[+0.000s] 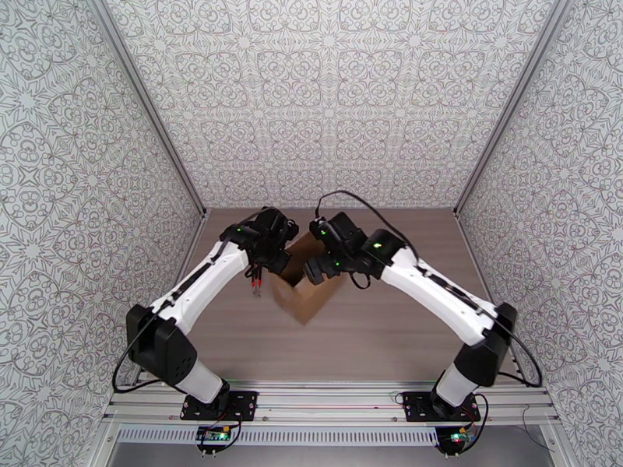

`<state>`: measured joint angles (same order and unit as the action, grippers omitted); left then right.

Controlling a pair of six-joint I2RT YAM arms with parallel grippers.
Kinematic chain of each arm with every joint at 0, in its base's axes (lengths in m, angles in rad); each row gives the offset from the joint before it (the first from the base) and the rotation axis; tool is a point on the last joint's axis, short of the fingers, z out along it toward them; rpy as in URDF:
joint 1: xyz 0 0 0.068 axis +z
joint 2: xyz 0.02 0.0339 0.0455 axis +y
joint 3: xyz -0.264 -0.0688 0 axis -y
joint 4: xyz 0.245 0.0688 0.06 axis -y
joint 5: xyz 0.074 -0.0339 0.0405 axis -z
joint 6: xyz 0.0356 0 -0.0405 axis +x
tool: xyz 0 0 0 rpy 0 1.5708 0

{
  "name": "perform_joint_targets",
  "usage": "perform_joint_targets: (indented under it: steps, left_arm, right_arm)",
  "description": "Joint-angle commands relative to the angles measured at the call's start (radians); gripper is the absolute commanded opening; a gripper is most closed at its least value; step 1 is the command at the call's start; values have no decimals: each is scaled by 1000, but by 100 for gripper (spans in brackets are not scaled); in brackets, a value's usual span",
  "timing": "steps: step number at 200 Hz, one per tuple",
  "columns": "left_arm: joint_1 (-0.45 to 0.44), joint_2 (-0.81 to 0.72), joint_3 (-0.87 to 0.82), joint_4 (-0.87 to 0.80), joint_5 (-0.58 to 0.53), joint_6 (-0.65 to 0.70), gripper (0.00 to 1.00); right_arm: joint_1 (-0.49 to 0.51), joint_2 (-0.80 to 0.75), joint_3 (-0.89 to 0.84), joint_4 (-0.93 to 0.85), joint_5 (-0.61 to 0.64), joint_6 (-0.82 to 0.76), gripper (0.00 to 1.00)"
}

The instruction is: Unpack the express box

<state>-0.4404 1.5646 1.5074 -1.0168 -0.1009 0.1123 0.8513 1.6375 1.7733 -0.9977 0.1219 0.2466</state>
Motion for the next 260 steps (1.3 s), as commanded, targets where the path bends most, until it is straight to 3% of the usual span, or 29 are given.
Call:
perform_joint_targets:
  steps: [1, 21, 40, 78, 106, 159, 190, 239, 260]
  left_arm:
    - [-7, -92, 10, 90, -129, 6, 0]
    - [-37, -132, 16, 124, -266, 41, 0]
    - [-88, -161, 5, 172, -469, 116, 0]
    - [-247, -181, -112, 364, -778, 248, 0]
    - [-279, -195, -152, 409, -822, 191, 0]
    - [-340, -240, -292, 653, -926, 354, 0]
    - [-374, -208, -325, 751, -982, 428, 0]
    - [-383, -195, -349, 840, -1021, 471, 0]
    - [-401, -198, -349, 930, -1039, 539, 0]
  right_arm:
    - [1, -40, 5, 88, -12, 46, 99]
    - [2, -19, 13, 149, -53, 56, 99]
    - [1, -1, -5, 193, -69, 82, 99]
    - [-1, -38, -233, 364, -62, 217, 99]
    - [-14, -108, -432, 560, -63, 366, 99]
    - [-76, -249, -620, 673, -70, 475, 99]
    - [-92, -181, -539, 628, -92, 460, 99]
    - [-153, -102, -622, 801, -167, 581, 99]
    - [-183, -26, -645, 887, -242, 622, 88]
